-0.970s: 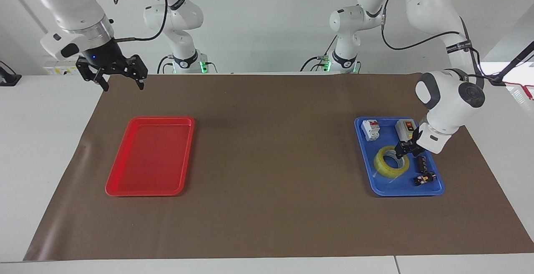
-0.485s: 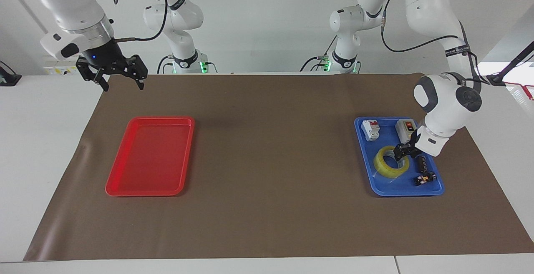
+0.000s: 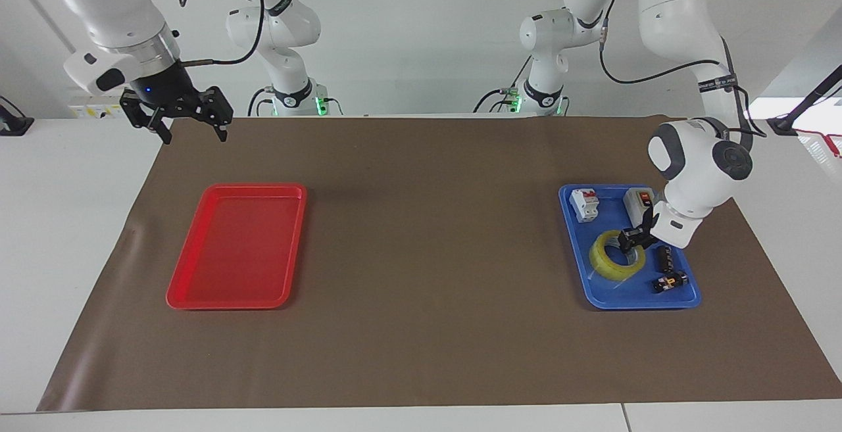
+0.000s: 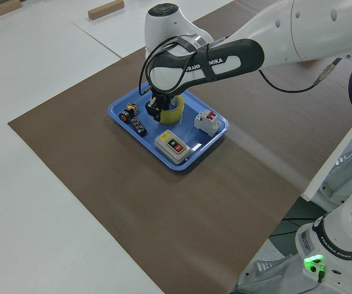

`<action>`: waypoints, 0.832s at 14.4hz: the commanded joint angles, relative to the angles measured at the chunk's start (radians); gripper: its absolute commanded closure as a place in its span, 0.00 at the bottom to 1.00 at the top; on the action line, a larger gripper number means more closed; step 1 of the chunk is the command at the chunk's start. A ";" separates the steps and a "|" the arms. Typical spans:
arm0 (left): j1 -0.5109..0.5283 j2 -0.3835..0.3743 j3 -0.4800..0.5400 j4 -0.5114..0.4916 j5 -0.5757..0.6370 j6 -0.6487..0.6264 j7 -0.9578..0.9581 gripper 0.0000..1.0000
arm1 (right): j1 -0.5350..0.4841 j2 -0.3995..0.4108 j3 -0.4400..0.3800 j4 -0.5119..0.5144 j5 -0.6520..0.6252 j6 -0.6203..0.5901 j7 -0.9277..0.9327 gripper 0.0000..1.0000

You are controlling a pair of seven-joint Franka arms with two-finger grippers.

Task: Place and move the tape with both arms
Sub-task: 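Grasp the yellow tape roll with the left gripper, then carry the tape with the left gripper to the table center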

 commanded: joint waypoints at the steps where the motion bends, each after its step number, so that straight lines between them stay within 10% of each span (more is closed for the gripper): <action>1: -0.008 -0.009 0.005 -0.011 0.032 0.012 -0.026 1.00 | -0.011 -0.005 0.004 -0.012 0.015 0.020 0.011 0.00; 6: -0.063 0.020 0.007 0.243 0.041 -0.281 -0.049 1.00 | -0.011 -0.017 0.004 -0.046 0.016 0.023 0.039 0.00; 12: -0.411 0.069 0.002 0.439 0.003 -0.451 -0.585 1.00 | -0.017 -0.040 0.001 -0.089 0.013 0.043 0.036 0.00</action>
